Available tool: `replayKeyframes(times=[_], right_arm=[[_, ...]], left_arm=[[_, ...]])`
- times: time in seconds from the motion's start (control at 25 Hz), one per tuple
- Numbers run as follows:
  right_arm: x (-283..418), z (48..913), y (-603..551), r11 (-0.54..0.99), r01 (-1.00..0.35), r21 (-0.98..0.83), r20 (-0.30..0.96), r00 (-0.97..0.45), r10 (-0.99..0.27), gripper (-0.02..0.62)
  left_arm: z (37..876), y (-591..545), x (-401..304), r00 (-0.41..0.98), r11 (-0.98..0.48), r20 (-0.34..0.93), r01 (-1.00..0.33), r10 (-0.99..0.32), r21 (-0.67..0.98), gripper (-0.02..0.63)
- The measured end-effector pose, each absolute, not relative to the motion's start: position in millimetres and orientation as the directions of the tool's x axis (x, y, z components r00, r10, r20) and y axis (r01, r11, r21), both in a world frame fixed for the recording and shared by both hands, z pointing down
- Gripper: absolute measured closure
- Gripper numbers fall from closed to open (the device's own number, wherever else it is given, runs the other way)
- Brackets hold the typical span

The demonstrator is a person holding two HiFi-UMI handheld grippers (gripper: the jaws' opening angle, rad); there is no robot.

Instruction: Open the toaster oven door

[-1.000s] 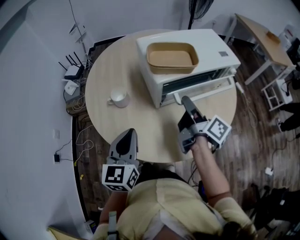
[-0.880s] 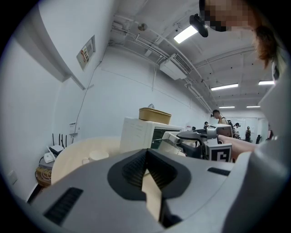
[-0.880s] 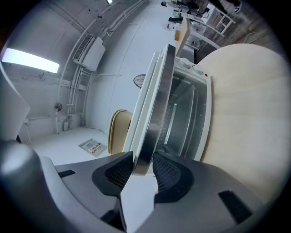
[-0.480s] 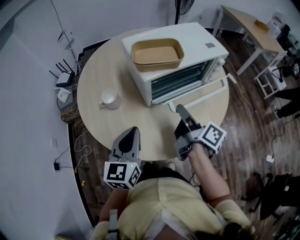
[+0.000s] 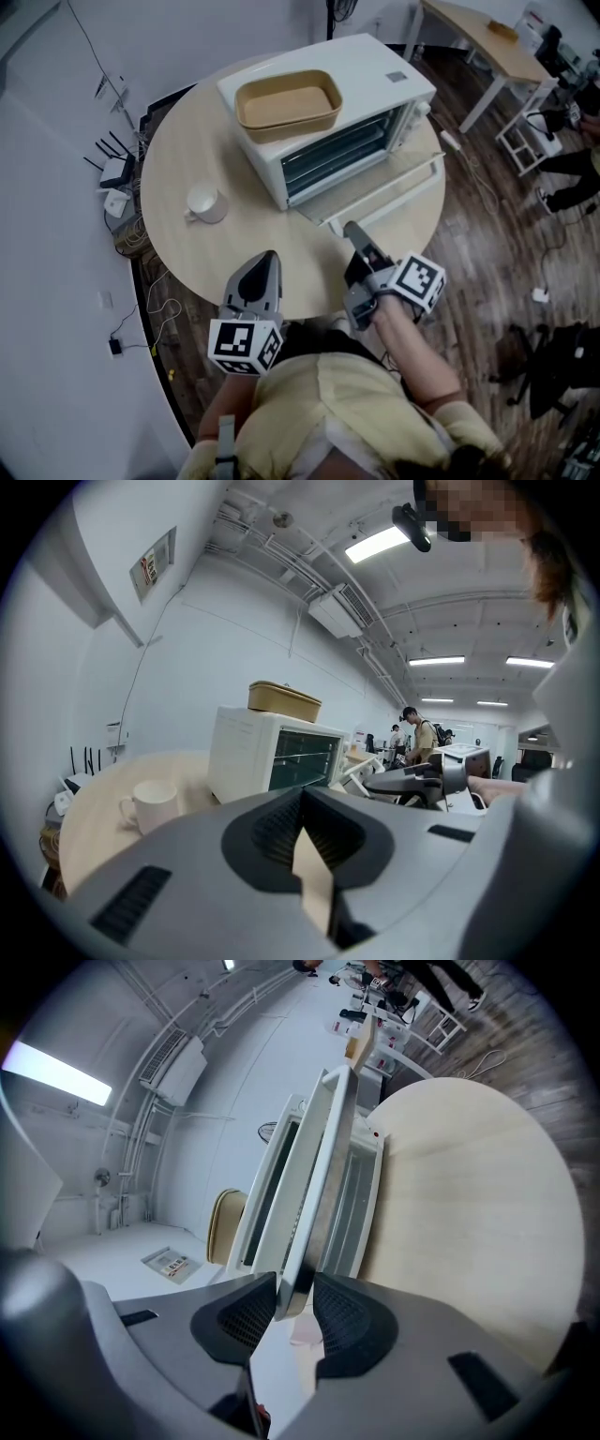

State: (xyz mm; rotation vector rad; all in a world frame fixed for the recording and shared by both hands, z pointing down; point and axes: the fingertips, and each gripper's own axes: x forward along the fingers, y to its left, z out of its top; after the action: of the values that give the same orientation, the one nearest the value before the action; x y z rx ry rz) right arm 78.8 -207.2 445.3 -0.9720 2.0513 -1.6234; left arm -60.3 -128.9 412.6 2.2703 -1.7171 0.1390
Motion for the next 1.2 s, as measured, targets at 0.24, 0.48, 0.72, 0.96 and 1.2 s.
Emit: replayKeyframes(times=[0.24,0.48,0.72,0.96,1.2], right_arm=[[89,460,-195,0.089,-0.339,-0.937,0.181,-0.685,-0.705,0.48],[100,477,-182,0.053,-0.396,-0.917,0.241,-0.655,-0.717,0.491],[109,492,-173,0.023,-0.451,-0.892,0.298,-0.625,-0.722,0.495],[114,507,-166,-0.008,-0.485,-0.874,0.338,-0.598,-0.727,0.499],[120,524,-160,-0.035,-0.513,-0.858,0.375,-0.578,-0.725,0.499]], left_arm=[[416,-134,-50,0.329,-0.291,0.262,-0.941,-0.907,0.175,0.604],[422,-136,-41,0.36,-0.321,0.275,-0.93,-0.891,0.179,0.604],[427,-136,-35,0.381,-0.342,0.288,-0.923,-0.878,0.178,0.604],[434,-135,-37,0.382,-0.341,0.304,-0.923,-0.873,0.181,0.604],[444,-133,-37,0.382,-0.338,0.325,-0.923,-0.865,0.185,0.604]])
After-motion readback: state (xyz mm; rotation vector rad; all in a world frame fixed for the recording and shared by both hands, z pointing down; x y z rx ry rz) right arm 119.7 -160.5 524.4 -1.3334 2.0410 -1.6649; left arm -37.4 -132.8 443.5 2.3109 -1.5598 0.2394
